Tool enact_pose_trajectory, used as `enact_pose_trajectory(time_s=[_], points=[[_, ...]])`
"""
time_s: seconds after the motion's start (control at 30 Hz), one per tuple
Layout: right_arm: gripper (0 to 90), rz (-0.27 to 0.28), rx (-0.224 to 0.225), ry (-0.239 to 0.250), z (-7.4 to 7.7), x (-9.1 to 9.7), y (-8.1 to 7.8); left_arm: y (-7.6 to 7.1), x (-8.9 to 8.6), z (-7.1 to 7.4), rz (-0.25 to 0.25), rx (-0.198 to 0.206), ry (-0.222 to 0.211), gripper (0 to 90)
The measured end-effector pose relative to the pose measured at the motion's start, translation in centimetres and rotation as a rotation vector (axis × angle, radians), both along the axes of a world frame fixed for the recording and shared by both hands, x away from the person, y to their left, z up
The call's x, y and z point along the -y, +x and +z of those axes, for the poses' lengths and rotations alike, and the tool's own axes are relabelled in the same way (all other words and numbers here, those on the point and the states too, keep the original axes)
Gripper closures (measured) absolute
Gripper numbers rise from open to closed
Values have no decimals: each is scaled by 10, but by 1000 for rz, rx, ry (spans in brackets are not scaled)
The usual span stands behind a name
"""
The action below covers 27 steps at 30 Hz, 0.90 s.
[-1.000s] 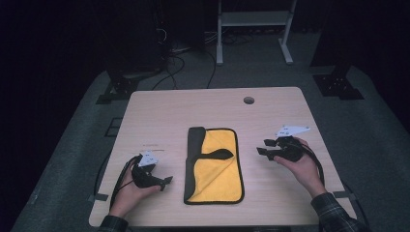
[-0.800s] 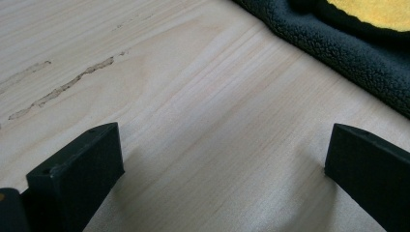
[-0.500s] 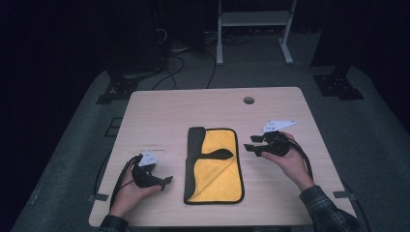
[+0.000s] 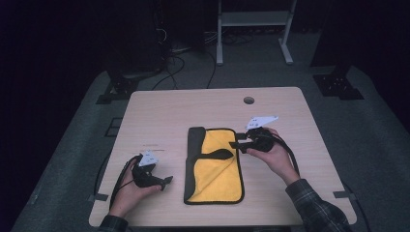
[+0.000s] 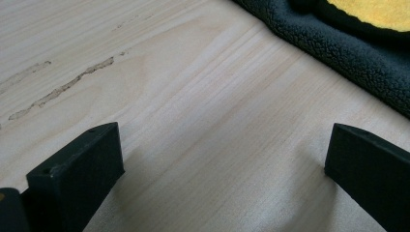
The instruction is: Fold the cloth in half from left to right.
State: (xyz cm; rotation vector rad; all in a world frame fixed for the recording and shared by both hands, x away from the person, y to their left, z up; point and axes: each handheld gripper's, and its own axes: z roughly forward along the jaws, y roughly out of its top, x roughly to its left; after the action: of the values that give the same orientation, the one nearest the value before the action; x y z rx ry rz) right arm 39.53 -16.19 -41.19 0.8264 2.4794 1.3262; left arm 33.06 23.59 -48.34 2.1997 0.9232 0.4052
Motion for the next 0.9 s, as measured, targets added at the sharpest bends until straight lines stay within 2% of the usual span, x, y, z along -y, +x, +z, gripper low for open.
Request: enact_pose_trajectory(time_s=[0.23,0.43,0.9], points=[[553,46,-5,2,-1,-24,3,0,0,0,0,2,0,0],[553,93,-19,-13,-9,-48,5,0,0,0,-1,3,2,0],[538,175,-55,-16,-25,-99,8,0,0,0,0,3,1,0]])
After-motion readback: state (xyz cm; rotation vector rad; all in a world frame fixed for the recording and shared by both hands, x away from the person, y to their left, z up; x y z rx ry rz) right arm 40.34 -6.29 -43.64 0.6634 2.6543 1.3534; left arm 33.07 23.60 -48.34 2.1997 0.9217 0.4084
